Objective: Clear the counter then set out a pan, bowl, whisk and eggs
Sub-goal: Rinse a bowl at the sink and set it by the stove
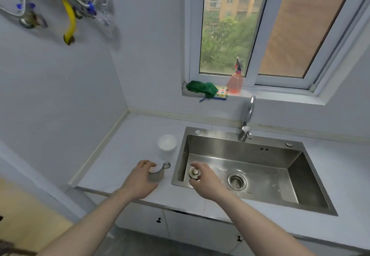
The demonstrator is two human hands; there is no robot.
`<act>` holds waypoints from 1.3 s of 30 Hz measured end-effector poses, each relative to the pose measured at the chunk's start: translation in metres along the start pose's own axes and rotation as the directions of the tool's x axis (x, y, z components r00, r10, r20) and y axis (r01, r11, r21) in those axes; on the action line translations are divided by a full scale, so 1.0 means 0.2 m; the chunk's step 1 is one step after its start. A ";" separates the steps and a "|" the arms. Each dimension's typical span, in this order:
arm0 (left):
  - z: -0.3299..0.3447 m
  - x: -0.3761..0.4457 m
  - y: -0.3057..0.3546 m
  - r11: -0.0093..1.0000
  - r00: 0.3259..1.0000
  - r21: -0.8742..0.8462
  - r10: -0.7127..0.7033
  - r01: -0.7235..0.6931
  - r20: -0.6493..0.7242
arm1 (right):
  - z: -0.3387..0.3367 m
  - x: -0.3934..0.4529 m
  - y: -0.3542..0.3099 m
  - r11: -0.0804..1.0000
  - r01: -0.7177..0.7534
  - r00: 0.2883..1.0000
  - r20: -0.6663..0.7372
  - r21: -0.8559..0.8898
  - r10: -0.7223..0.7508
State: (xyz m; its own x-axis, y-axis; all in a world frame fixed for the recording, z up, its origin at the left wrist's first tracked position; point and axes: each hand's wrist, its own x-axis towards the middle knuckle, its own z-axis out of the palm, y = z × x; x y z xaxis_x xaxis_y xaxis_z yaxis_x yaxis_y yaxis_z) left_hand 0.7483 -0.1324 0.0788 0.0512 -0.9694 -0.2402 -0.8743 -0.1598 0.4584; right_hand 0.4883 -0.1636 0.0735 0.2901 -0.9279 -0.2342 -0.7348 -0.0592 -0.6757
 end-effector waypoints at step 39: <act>0.27 0.86 -0.43 0.988 0.983 0.129 0.056 -0.080 0.176 | 0.61 1.36 -0.06 0.829 -0.538 0.825 -0.104 0.156 0.555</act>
State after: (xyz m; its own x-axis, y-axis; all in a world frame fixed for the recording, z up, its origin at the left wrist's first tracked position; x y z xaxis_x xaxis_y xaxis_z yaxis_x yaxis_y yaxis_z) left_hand 0.8065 -0.2754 -0.0487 -0.0838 -0.9290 -0.3606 -0.9306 -0.0564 0.3617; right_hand 0.6510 -0.3696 -0.0674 -0.2321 -0.8370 -0.4955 -0.6694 0.5071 -0.5429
